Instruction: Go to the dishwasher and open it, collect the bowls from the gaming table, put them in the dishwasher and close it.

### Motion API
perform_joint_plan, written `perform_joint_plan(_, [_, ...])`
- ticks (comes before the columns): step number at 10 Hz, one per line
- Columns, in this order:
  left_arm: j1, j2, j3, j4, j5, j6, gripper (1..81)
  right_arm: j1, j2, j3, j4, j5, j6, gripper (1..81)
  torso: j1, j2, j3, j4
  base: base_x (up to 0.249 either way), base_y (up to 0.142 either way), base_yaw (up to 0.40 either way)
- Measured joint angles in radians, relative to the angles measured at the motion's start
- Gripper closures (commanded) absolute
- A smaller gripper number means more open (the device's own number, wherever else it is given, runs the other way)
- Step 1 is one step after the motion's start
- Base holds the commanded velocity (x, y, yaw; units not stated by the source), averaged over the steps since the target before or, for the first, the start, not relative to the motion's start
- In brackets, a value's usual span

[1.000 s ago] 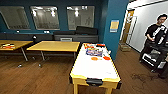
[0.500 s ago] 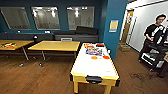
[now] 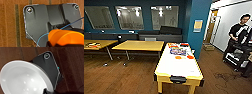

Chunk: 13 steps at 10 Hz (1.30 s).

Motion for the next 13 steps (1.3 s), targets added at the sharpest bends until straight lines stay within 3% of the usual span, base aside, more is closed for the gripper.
perform_joint_plan(9, [0.000, 0.000, 0.000, 0.000, -0.002, 0.000, 81.1, 0.001, 0.014, -0.013, -0.002, -0.001, 0.000, 81.1, 0.000, 0.000, 0.000, 0.000, 0.000, 0.000, 0.000])
perform_joint_plan(13, [0.000, 0.000, 0.000, 0.000, -0.003, 0.000, 81.1, 0.001, 0.014, -0.018, -0.003, -0.001, 0.000, 81.1, 0.000, 0.000, 0.000, 0.000, 0.000, 0.000, -0.334])
